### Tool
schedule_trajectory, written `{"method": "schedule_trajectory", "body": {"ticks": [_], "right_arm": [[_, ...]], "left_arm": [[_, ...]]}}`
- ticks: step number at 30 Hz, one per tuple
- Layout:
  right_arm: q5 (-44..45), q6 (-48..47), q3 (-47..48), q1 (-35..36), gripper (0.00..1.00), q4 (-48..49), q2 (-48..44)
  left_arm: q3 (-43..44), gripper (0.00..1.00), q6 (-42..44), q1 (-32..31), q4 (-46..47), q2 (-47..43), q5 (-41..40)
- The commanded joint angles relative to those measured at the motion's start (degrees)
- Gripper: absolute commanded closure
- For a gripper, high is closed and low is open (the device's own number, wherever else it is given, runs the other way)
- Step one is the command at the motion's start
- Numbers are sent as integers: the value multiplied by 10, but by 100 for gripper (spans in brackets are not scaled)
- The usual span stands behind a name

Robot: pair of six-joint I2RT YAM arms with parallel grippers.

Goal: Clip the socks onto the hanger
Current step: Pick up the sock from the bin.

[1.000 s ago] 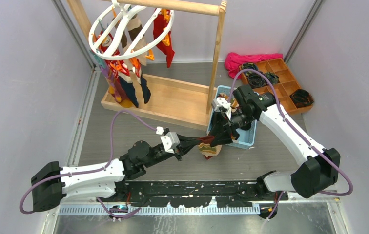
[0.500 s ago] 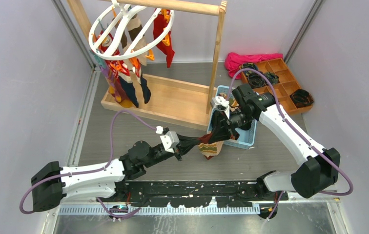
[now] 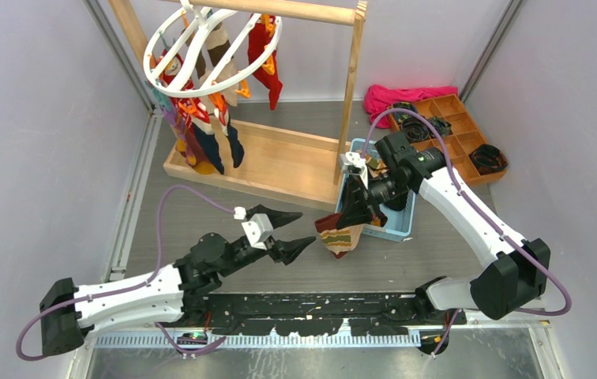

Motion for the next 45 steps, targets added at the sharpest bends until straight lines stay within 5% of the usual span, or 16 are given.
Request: {"method": "schedule_trajectory", "body": {"ticks": [1,7,12,19,27,34,45], "right_arm": [[12,23,24,3,99,19,-3],[25,46,22,3,99,37,-6],[30,62,20,2,99,50,-8],[23,76,17,2,99,64,-8],[8,83,10,3,99,74,-7],[9,84,8,2,99,76,-9],[4,84,9,3,99,77,-11]], "left_arm": [[7,33,-1,2,-93,-56,-44],[32,20,-6,2,-210,-143,-116],[24,17,2,2,-226,-174,-95],[-46,17,25,3,-68,-128,30],[-49,26,66,2,154,46,6],[-37,40,58,4,241,122,4],[-33,46,34,4,292,169,10]]}}
